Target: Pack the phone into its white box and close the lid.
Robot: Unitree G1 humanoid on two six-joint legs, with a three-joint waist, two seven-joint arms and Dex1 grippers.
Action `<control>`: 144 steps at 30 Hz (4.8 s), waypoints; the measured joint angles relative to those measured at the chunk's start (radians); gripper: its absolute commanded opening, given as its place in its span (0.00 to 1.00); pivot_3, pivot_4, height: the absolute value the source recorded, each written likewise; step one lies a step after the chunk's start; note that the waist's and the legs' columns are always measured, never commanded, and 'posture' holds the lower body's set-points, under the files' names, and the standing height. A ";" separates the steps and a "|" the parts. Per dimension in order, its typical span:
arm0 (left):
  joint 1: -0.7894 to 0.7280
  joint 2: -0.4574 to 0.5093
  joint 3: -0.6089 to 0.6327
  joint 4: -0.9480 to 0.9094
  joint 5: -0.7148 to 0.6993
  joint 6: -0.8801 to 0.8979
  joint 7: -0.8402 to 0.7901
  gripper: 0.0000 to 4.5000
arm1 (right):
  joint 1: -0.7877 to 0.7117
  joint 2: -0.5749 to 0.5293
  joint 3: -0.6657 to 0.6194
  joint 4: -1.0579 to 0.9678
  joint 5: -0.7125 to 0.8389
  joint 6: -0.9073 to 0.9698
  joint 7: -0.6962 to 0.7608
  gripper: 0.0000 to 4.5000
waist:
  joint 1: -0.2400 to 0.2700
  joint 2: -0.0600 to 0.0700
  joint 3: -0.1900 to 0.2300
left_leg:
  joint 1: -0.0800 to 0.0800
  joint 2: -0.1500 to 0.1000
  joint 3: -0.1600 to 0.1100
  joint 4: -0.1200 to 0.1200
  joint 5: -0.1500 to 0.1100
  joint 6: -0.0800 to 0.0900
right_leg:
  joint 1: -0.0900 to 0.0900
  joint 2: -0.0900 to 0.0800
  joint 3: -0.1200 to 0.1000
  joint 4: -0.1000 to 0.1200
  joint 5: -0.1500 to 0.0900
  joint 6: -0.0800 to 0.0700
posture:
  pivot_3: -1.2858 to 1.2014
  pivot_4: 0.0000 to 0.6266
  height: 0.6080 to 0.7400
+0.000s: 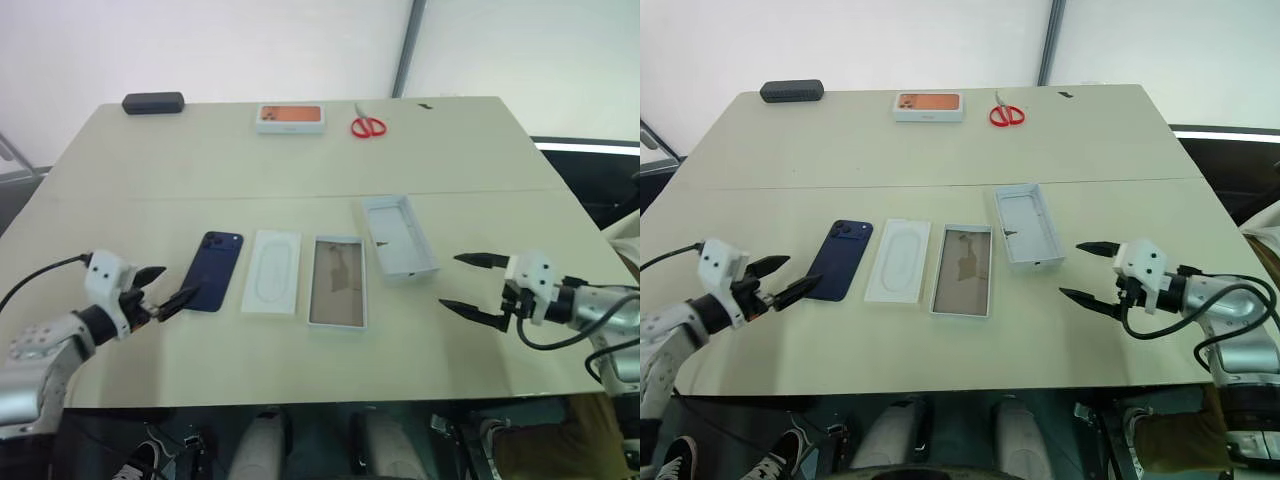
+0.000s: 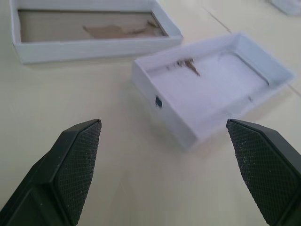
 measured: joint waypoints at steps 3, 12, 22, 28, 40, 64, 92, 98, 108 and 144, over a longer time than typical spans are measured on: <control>-0.057 -0.041 -0.057 -0.065 -0.051 0.136 0.049 0.99 | -0.057 0.021 0.050 -0.058 -0.021 0.004 -0.014 0.99 | 0.000 0.000 0.000 | -0.001 0.000 0.000 0.000 0.000 0.000 | -0.001 0.000 0.000 0.000 0.000 0.000 | 0.52 0.24 1.00; -0.241 -0.188 -0.069 -0.057 -0.195 0.447 0.212 0.99 | -0.118 0.076 0.158 -0.093 -0.055 0.030 -0.020 0.99 | -0.001 -0.001 0.000 | -0.001 -0.001 -0.002 0.002 0.000 0.000 | 0.000 0.000 -0.001 0.001 0.000 0.000 | 0.52 0.24 1.00; -0.298 -0.289 -0.062 -0.015 -0.247 0.545 0.322 0.99 | -0.151 0.098 0.170 -0.069 -0.069 0.028 -0.025 0.99 | 0.001 -0.001 0.000 | 0.000 -0.001 -0.002 0.001 0.000 0.000 | 0.000 0.002 -0.001 0.001 0.000 0.000 | 0.52 0.24 1.00; -0.311 -0.352 -0.052 -0.012 -0.265 0.581 0.382 0.99 | -0.161 0.116 0.170 -0.058 -0.075 0.027 -0.043 0.99 | 0.002 0.000 0.000 | 0.000 -0.001 -0.002 0.001 0.000 0.000 | 0.001 0.002 -0.001 0.002 0.000 0.000 | 0.52 0.24 1.00; -0.317 -0.378 0.024 0.019 -0.371 0.712 0.388 0.69 | -0.161 0.128 0.177 -0.058 -0.086 0.010 -0.061 1.00 | 0.002 0.000 0.000 | 0.000 -0.002 -0.002 0.001 0.000 0.000 | 0.001 0.001 -0.001 0.001 0.000 0.000 | 0.52 0.24 1.00; -0.305 -0.379 0.009 0.044 -0.365 0.685 0.402 0.00 | -0.161 0.135 0.180 -0.058 -0.103 -0.011 -0.075 1.00 | 0.002 0.000 0.000 | 0.001 -0.002 -0.002 0.001 0.000 0.000 | 0.002 0.000 -0.001 0.001 0.000 0.000 | 0.52 0.24 1.00; -0.379 -0.326 0.119 0.145 -0.455 0.724 0.394 0.00 | -0.151 0.242 0.397 -0.206 0.012 0.369 0.003 1.00 | -0.002 -0.001 0.000 | -0.002 -0.002 -0.003 0.001 0.000 -0.001 | -0.002 0.001 -0.002 0.001 0.000 0.000 | 0.52 0.24 1.00; -0.379 -0.326 0.117 0.143 -0.456 0.722 0.397 0.00 | -0.170 0.258 0.458 -0.111 -0.090 0.251 0.028 0.71 | -0.001 -0.001 0.000 | -0.002 -0.002 -0.003 0.001 0.000 -0.001 | -0.002 0.001 -0.002 0.001 0.000 0.000 | 0.52 0.24 1.00; -0.439 -0.355 0.180 0.142 -0.504 0.727 0.483 0.00 | -0.199 0.302 0.472 -0.057 -0.151 0.155 0.010 0.01 | 0.000 -0.002 0.001 | -0.002 -0.002 -0.003 0.001 0.000 -0.001 | -0.002 0.001 -0.002 0.001 0.000 0.000 | 0.52 0.24 1.00; -0.427 -0.524 0.061 0.098 -0.521 0.572 0.694 0.00 | -0.314 0.289 0.306 0.055 -0.155 0.158 -0.074 1.00 | -0.002 -0.003 0.001 | -0.004 -0.002 -0.002 0.000 0.002 -0.005 | -0.004 0.005 -0.001 0.001 0.001 0.000 | 0.52 0.24 1.00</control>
